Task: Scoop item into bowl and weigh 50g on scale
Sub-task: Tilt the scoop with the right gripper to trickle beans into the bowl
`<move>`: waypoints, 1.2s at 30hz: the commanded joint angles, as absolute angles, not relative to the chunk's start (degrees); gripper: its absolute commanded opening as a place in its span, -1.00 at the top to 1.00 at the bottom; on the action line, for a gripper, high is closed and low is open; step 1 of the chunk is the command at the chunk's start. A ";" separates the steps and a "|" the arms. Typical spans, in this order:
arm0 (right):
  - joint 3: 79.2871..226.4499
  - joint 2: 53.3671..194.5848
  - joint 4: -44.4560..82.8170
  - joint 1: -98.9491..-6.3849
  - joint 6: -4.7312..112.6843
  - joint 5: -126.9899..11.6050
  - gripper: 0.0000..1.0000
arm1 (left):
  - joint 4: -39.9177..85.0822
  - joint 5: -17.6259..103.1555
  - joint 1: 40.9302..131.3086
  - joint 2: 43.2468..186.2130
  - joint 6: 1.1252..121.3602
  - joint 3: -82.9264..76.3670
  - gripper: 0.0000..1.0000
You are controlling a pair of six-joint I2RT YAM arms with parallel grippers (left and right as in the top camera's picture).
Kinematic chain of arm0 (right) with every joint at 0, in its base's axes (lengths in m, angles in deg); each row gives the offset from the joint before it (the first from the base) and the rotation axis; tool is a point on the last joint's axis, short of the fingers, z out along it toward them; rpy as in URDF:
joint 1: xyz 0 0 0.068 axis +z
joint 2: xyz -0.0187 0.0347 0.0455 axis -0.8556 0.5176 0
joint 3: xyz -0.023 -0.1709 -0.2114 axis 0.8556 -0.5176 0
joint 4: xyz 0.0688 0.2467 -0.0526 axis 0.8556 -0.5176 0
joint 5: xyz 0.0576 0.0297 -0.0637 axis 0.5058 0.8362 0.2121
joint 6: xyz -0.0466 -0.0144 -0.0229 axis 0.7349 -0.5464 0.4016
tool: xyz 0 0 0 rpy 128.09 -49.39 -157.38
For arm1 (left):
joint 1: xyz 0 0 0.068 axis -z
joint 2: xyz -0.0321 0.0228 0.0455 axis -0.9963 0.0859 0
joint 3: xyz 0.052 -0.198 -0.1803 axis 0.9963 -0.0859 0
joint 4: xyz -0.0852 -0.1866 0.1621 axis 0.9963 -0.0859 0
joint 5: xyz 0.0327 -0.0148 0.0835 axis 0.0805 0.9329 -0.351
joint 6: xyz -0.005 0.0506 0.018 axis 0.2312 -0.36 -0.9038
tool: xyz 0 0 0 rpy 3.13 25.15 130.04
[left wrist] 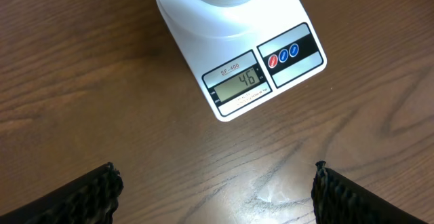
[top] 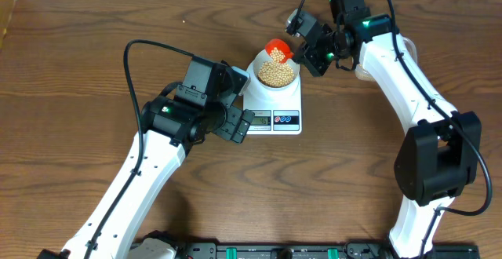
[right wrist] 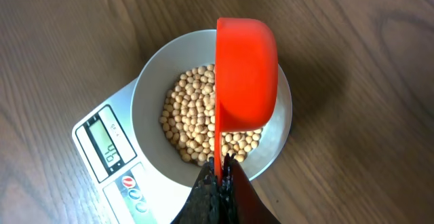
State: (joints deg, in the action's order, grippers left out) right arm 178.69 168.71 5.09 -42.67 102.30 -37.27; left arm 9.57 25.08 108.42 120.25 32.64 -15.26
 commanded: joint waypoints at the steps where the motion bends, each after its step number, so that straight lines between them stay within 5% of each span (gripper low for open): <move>1: 180.16 167.83 4.96 -42.08 105.45 -37.09 0.98 | 9.46 24.54 108.23 120.55 32.53 -15.45 -0.83; 36: 180.16 167.83 3.63 -43.78 97.03 -30.40 0.98 | 9.44 24.56 108.23 120.55 32.53 -15.45 -0.83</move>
State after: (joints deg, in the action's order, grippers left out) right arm 178.69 168.71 3.80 -43.28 97.91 -31.87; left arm 9.57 25.08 108.42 120.25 32.64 -15.26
